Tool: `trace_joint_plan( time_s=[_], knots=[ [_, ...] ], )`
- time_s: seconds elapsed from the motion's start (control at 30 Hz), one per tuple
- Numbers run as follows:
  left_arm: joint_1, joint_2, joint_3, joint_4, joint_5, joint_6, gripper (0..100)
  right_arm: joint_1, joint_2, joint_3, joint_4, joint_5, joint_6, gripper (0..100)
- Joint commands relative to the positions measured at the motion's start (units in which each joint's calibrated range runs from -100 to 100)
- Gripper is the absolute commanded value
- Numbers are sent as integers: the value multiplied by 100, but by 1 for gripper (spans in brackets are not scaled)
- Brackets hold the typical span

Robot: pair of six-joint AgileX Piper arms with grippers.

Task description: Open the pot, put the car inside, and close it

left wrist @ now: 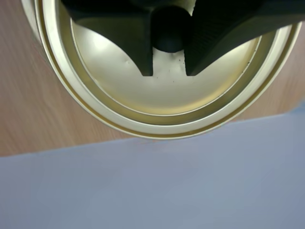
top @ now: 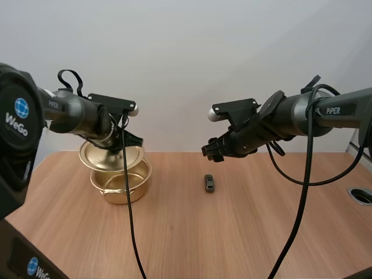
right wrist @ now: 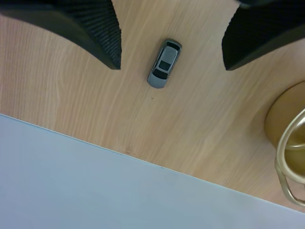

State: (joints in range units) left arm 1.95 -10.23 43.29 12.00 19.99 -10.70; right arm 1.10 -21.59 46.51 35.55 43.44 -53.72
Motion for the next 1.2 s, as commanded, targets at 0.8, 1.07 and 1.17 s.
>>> trace_joint_plan(
  time_s=[0.8,1.07,1.17],
  knots=[
    [4,-4514,-853,-871,4912,30,0,19,1788,-11,454,-357,-831,100],
    [4,-4514,-853,-1084,5028,83,0,404,1788,-11,454,-877,-1044,100],
    [4,-4514,-853,-1272,5171,310,0,542,1788,-11,454,-1125,-1044,100]
  ],
)
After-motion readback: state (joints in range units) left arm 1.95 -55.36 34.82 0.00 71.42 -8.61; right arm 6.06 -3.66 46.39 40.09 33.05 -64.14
